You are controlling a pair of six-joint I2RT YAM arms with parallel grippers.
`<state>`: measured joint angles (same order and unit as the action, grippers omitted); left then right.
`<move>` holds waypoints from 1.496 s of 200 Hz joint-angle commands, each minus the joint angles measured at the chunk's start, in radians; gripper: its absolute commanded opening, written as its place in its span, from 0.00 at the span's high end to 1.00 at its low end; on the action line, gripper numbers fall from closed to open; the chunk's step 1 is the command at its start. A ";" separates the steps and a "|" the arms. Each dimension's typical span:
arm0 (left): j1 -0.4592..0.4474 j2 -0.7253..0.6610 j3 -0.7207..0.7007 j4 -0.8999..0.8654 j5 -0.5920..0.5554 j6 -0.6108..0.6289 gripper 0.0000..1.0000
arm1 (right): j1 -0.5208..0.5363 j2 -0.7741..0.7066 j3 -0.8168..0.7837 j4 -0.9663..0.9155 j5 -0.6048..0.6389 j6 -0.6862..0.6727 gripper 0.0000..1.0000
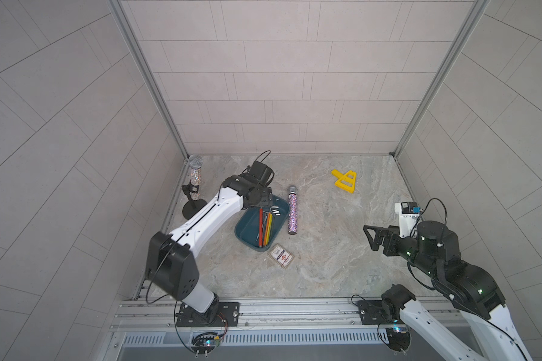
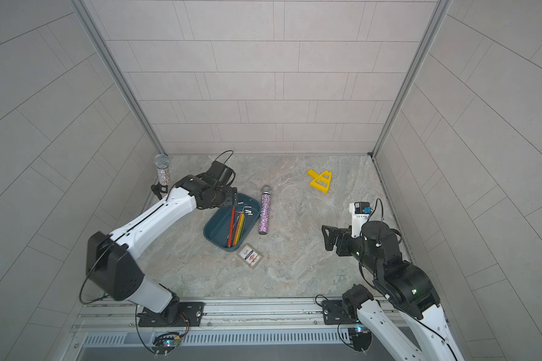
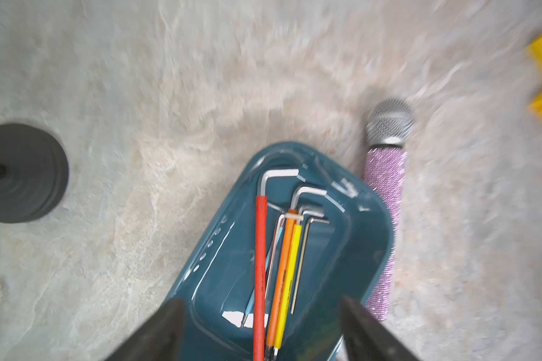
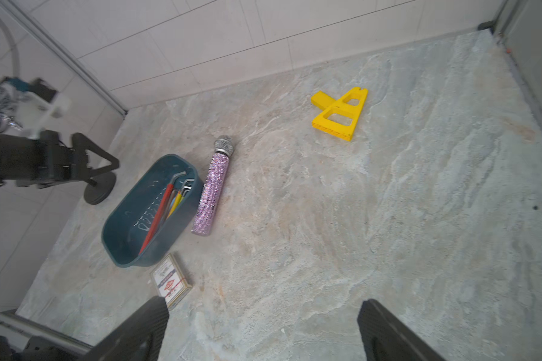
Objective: Put the hex key on the desktop into the storage box
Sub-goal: Reset both arms
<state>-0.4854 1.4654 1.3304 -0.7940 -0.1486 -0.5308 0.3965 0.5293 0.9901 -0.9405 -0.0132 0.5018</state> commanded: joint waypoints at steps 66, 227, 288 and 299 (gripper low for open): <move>0.053 -0.581 -0.556 0.455 -0.556 0.169 0.00 | 0.000 0.019 -0.209 0.544 0.504 -0.199 0.00; 0.435 -0.172 -1.005 1.582 -0.190 0.448 0.00 | -0.266 0.761 -0.574 1.537 0.539 -0.367 0.00; 0.436 0.005 -1.109 1.881 -0.234 0.424 0.00 | -0.284 0.915 -0.654 1.846 0.509 -0.418 0.00; 0.433 0.029 -1.110 1.886 -0.218 0.436 0.00 | -0.300 0.978 -0.704 2.008 0.476 -0.418 0.00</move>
<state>-0.0563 1.4429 0.2405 0.9390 -0.3832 -0.1135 0.1249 1.4204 0.3660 0.7578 0.4953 0.1101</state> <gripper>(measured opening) 0.999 0.999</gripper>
